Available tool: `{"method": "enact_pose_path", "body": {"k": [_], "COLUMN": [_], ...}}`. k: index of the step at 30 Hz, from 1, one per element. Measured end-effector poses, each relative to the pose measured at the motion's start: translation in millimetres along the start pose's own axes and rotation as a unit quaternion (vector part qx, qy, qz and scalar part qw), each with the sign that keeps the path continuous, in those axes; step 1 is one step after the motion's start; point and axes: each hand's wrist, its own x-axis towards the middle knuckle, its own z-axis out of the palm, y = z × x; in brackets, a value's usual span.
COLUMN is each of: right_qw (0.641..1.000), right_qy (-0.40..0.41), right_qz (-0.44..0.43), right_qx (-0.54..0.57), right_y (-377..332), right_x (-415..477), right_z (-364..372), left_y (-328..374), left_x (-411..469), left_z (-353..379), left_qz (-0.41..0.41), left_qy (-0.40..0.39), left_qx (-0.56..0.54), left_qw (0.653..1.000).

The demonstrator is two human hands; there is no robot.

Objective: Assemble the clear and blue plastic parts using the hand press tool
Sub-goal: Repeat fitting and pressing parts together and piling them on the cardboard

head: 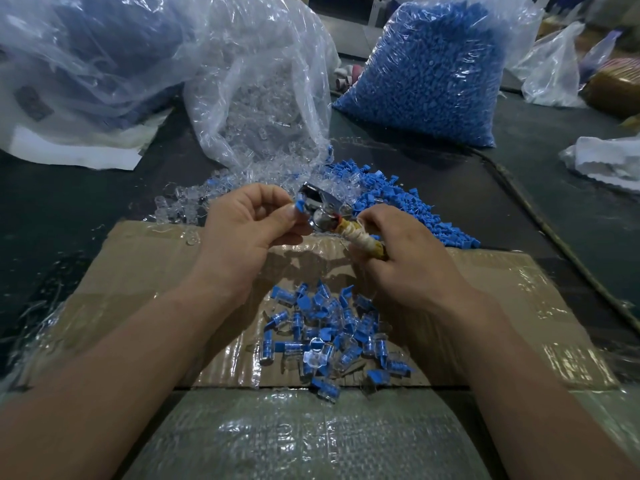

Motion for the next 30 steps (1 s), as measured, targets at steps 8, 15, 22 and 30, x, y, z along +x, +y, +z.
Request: {"method": "enact_pose_path", "body": {"k": [8, 15, 22, 30], "right_qw": [1.000, 1.000, 1.000, 1.000], "right_qy": [-0.023, -0.004, 0.001, 0.020], "right_qz": [0.004, -0.002, 0.011, 0.004], "right_qx": [0.003, 0.017, 0.000, -0.005], "right_y": [-2.5, -6.1, -7.5, -3.8], "right_x": [1.5, 1.8, 1.9, 2.1], "right_z": [-2.2, -3.5, -0.2, 3.2], "left_y": [-2.1, -2.5, -1.8, -1.9], "left_x": [-0.2, -2.1, -3.4, -3.0], "left_z": [0.6, 0.6, 0.9, 2.2], "left_qz": [0.017, 0.070, 0.074, 0.073], "left_qy": [0.014, 0.032, 0.038, 0.040], "left_qx": [0.039, 0.112, 0.121, 0.128], "left_qw": [0.999, 0.991, 0.989, 0.988]}}
